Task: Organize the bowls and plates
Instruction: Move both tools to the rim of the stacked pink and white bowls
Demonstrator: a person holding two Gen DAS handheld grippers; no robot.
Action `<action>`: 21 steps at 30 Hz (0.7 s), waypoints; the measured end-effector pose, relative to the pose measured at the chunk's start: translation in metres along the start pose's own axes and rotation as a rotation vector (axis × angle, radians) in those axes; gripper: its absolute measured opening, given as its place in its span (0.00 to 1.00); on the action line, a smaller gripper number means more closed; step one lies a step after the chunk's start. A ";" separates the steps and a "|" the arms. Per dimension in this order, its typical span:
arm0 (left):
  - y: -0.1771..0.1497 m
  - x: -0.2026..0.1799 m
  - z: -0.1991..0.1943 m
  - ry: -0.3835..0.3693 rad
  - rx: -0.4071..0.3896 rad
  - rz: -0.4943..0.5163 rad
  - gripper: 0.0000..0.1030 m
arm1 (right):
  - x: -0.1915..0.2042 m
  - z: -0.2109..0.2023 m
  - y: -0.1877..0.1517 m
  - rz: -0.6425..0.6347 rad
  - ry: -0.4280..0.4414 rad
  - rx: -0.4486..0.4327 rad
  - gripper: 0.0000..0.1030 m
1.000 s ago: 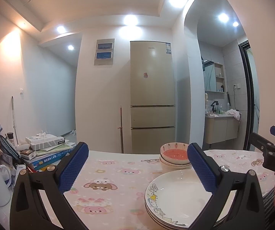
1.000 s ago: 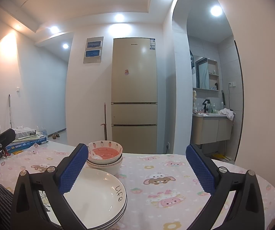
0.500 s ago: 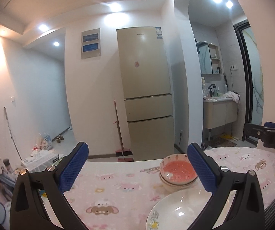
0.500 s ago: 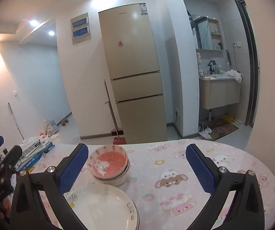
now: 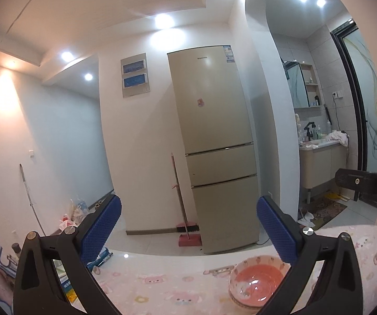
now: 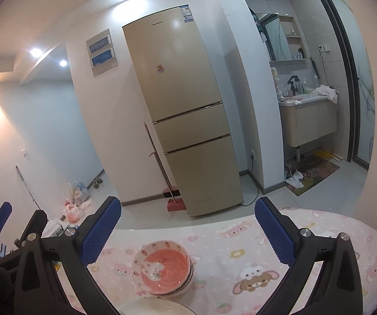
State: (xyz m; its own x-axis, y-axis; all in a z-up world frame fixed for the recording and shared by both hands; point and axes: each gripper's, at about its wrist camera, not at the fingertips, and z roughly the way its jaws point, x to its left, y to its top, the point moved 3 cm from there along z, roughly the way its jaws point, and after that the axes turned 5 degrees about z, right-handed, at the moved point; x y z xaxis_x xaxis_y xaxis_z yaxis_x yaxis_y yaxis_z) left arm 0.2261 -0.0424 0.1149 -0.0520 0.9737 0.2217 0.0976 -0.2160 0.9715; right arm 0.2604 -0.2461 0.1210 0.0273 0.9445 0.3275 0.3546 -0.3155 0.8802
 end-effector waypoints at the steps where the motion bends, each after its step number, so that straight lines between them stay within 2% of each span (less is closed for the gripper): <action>1: 0.000 0.001 0.005 -0.004 0.002 -0.013 1.00 | -0.001 0.003 0.002 0.006 0.000 -0.001 1.00; 6: -0.010 0.005 0.027 -0.032 0.033 -0.043 1.00 | -0.016 0.025 -0.008 0.041 -0.010 0.018 1.00; 9: -0.025 0.004 0.040 -0.075 0.069 -0.053 1.00 | -0.022 0.045 -0.019 0.040 -0.012 0.084 1.00; 11: -0.037 0.004 0.050 -0.108 0.106 -0.073 1.00 | -0.026 0.057 -0.027 0.056 0.005 0.135 1.00; 15: -0.058 0.002 0.072 -0.226 0.209 -0.123 1.00 | -0.029 0.080 -0.046 0.077 0.034 0.230 1.00; 21: -0.085 0.000 0.096 -0.289 0.329 -0.180 1.00 | -0.037 0.111 -0.069 0.099 0.034 0.339 1.00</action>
State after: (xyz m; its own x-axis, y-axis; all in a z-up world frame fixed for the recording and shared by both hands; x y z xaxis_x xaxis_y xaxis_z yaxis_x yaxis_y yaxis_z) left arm 0.3132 -0.0172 0.0247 0.1773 0.9838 -0.0259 0.4246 -0.0527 0.9038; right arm 0.3389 -0.2489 0.0094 0.0479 0.9054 0.4218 0.6417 -0.3515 0.6816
